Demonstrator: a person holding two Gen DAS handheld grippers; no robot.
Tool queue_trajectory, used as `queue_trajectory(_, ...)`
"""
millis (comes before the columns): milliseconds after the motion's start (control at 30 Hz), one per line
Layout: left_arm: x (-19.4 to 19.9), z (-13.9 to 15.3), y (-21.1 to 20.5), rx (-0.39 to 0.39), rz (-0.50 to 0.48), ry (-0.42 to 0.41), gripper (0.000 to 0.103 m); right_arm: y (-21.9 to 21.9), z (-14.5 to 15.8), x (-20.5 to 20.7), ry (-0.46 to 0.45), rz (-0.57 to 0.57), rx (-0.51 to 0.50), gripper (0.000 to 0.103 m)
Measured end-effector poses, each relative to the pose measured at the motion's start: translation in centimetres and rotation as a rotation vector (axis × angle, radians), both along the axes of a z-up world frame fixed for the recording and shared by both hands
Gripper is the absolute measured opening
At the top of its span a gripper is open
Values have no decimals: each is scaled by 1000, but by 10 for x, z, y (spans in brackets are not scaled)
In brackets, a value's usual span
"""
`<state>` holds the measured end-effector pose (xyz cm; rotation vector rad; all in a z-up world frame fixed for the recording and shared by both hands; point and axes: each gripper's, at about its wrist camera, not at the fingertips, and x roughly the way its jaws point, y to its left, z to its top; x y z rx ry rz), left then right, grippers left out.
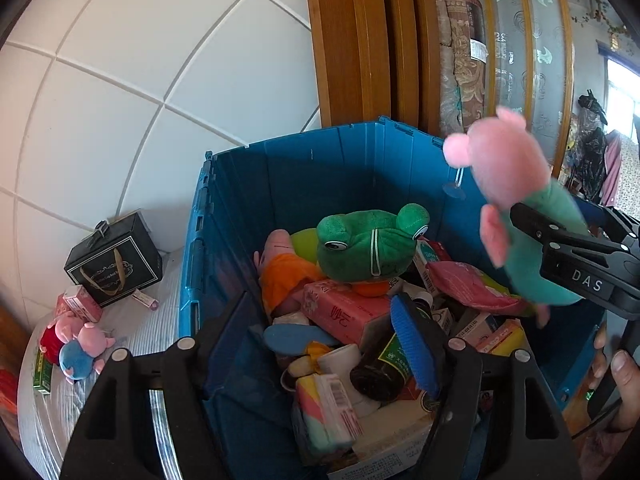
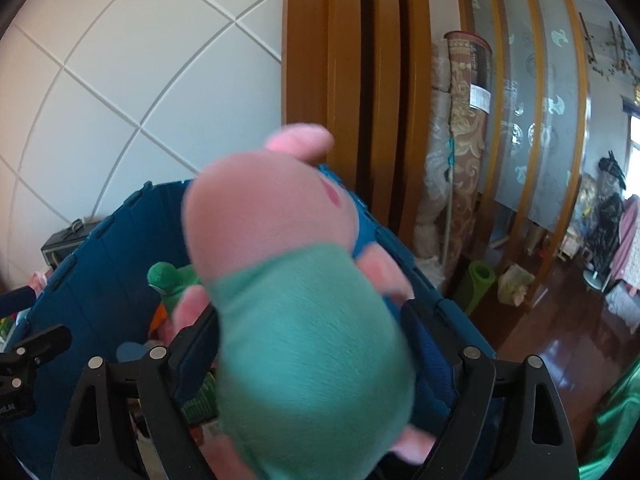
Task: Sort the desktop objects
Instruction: 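Open the left tool over the crate dropping the Kotex pack while the right tool drops the pig, then move both tools back from the crate to the bed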
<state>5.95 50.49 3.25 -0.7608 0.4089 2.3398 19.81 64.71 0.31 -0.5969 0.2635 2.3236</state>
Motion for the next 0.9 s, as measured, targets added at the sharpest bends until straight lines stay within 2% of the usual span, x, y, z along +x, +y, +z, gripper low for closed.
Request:
queue_trajectory(33, 0, 0, 1, -3, -3, 0, 71, -1, 0, 0, 3, -1, 0, 98)
queue_trajectory(100, 0, 0, 1, -3, -1, 0, 71, -2, 2, 4, 28, 3, 0, 103)
queue_trajectory(433, -6, -1, -8, 24, 11, -28, 71, 0, 2, 10, 80, 4, -22, 103)
queue_trajectory(567, -9, -1, -15, 62, 21, -43, 71, -1, 3, 12, 92, -29, -21, 103)
queue_trajectory(700, -4, 5, -34, 116, 10, -52, 71, 1, 2, 7, 58, -76, -16, 103)
queue_trajectory(767, 5, 8, -46, 120, -19, -41, 71, -1, 2, 6, 50, -69, -14, 103)
queue_trajectory(900, 15, 19, -80, 149, 2, 14, 71, -9, 4, 6, 34, -88, -4, 103)
